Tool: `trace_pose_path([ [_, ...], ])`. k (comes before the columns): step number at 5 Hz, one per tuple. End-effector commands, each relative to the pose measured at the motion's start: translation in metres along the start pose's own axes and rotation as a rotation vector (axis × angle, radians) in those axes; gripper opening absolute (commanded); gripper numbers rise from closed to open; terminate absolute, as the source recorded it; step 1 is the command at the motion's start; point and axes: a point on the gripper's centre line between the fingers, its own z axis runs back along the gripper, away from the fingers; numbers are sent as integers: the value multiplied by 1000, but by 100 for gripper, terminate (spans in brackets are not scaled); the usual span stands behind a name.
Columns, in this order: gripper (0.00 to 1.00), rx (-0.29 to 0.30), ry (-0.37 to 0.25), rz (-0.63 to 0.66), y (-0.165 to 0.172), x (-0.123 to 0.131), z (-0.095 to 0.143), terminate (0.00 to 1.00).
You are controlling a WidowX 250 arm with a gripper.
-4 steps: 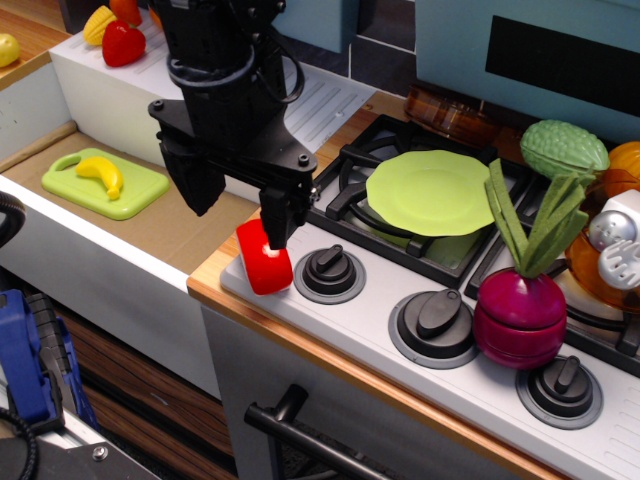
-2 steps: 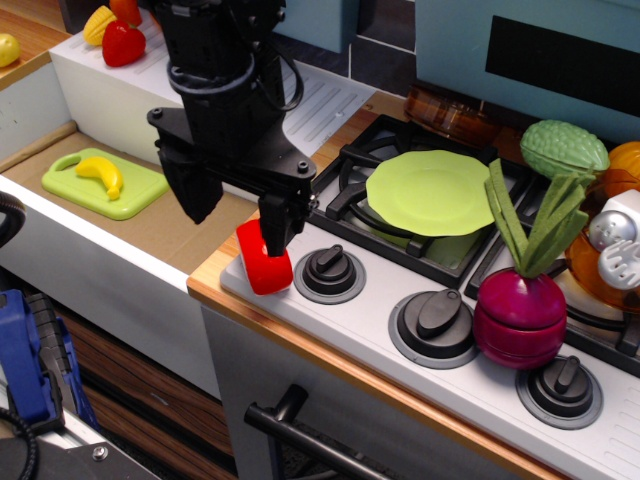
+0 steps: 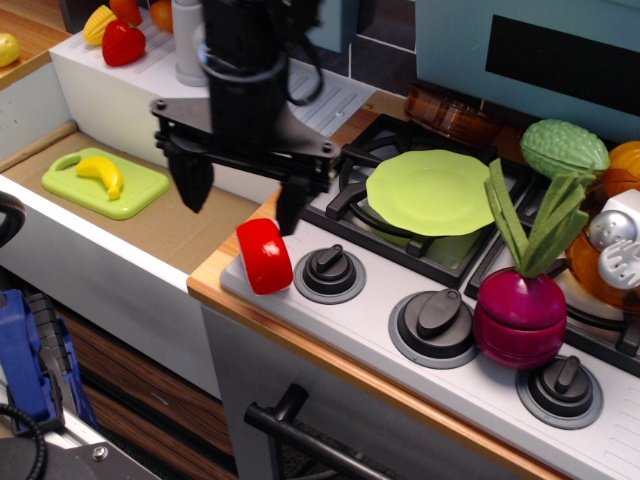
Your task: Put sushi on plate
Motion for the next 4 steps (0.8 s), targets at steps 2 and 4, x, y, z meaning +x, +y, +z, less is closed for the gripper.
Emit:
trace_pose_path([
  [2,100,-16,-75,101,10,9,-19,0],
  [4,100,-53,-85,146,10,8,-32,0],
])
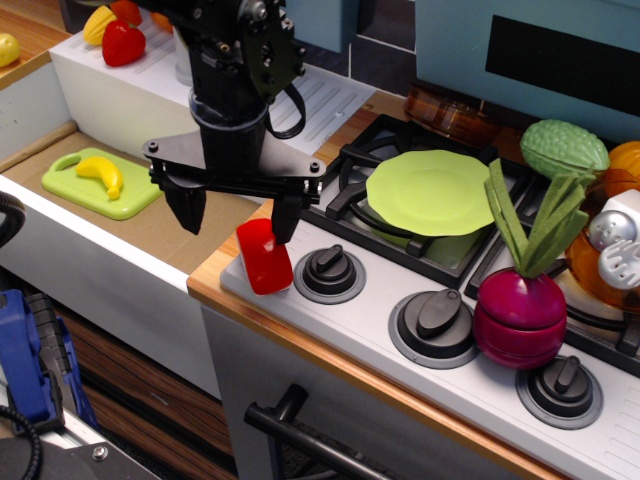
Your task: Put sushi on plate
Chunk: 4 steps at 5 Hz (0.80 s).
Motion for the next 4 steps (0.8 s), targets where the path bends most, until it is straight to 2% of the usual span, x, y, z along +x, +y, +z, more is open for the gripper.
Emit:
trace_pose_path([
  [1,100,-31,-26,18,-7,3,-1,0],
  [4,100,-89,-24,54,-13,-2,-24,0],
])
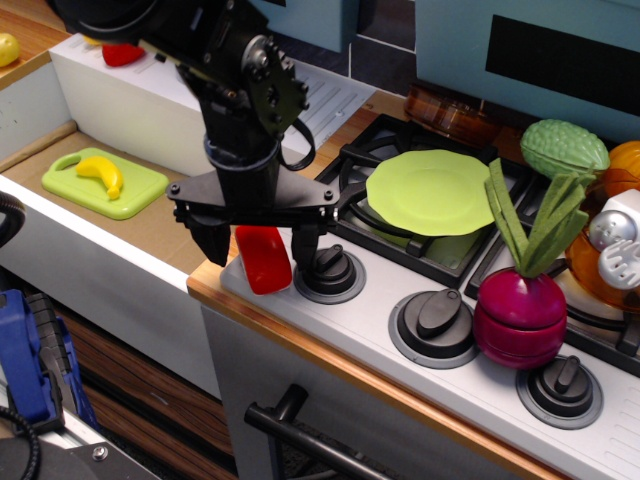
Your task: Put sushi on plate
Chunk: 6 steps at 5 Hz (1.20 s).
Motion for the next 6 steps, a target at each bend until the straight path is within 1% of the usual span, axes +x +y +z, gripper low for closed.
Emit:
trace_pose_path([
  [1,0,-2,-9,1,-2,7,5,0],
  [2,0,10,7,-63,-7,10,13,0],
  [3,0,20,-22,-208,-19,20,34,0],
  [4,0,-1,-92,-459,-35,33,60,0],
  [5,0,-28,-137,-643,-64,48,69,0],
  [6,0,-52,-168,-733,-92,63,65,0],
])
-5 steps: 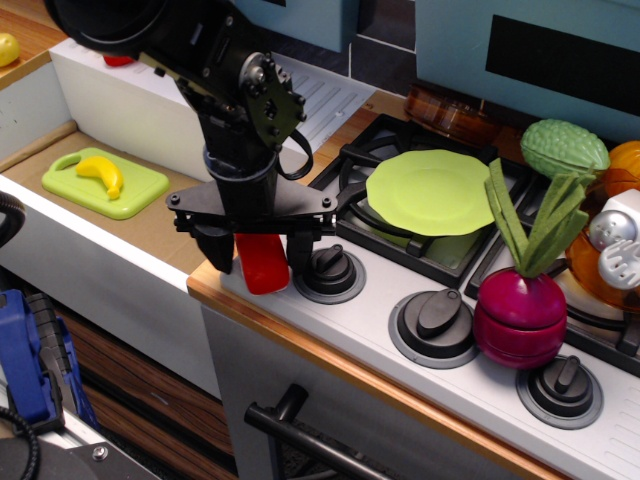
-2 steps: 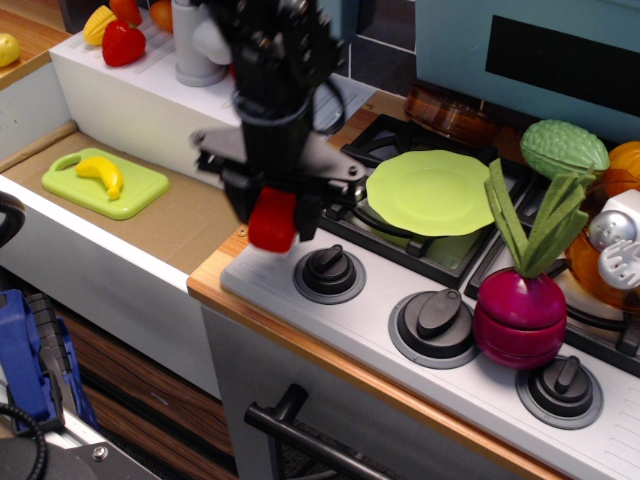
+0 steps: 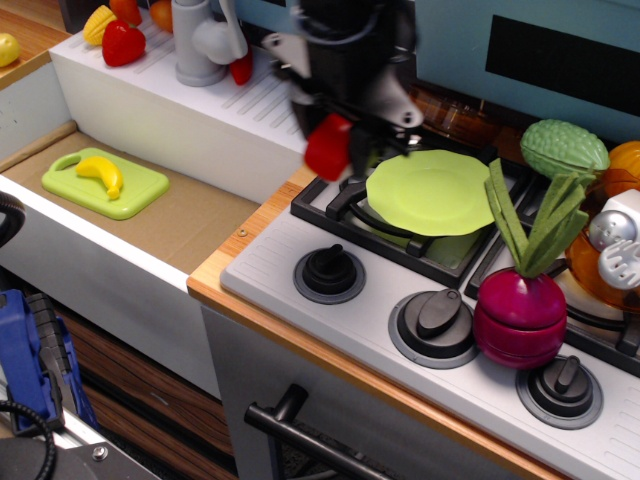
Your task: Put sushi on plate
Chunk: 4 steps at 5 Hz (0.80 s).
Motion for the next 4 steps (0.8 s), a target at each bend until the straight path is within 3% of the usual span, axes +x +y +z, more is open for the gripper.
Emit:
trace_pose_path([
  [1,0,-82,-59,-52,-8,49,-2,0],
  [2,0,-123,-82,-33,-21,58,-15,0],
  [3,100,-128,-83,-21,-24,57,-24,0],
  [4,100,-155,-78,-34,-19,55,-28,0],
])
